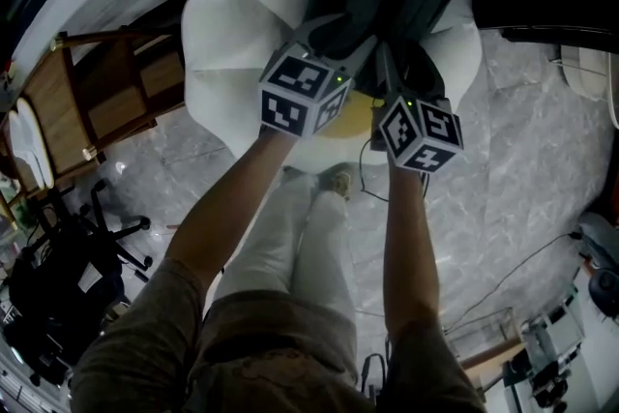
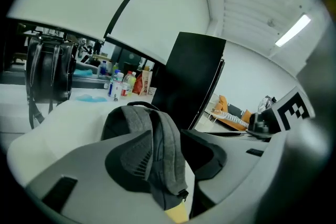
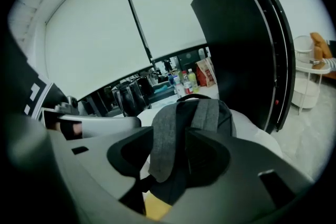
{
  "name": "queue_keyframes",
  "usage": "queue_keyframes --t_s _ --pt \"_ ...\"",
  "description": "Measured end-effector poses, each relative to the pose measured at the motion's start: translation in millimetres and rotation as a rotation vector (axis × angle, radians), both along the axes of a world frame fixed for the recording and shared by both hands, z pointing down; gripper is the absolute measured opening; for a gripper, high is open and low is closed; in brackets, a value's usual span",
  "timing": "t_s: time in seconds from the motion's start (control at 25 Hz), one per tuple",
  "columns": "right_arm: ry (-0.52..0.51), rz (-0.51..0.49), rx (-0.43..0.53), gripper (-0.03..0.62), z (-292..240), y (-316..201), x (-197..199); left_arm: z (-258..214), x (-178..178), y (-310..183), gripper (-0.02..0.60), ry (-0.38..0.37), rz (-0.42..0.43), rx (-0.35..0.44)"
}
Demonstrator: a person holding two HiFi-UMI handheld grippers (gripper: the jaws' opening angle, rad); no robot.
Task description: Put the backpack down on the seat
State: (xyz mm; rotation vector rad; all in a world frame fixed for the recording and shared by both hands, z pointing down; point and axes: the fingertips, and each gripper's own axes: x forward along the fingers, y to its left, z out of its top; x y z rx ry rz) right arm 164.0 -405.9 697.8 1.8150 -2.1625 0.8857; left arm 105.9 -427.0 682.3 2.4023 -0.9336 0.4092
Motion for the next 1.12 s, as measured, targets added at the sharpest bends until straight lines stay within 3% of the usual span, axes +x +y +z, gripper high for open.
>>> queue_keyframes --t_s 0.12,0.2,0.28,0.76,1.12 --pt "-0.02 -0.022 0.008 0.138 -20 10 -6 -16 2 15 0.092 0.008 -0.002 -0.019" --pt "-0.033 -0.023 0.012 0.041 -34 17 -7 -30 1 22 0.0 0.025 -0.019 -0.036" --pt "-0.043 -0.02 0.011 0.002 -49 24 -8 -44 0 29 -0.002 0.038 -0.038 -0.056" --pt "-0.197 0.015 -0.006 0.0 -165 84 -10 -157 -9 87 -0.002 -0.01 -0.106 -0.106" --pt "-0.222 -0.12 0.073 0.0 -272 137 -33 -254 -12 156 -0.002 0.003 -0.059 -0.09"
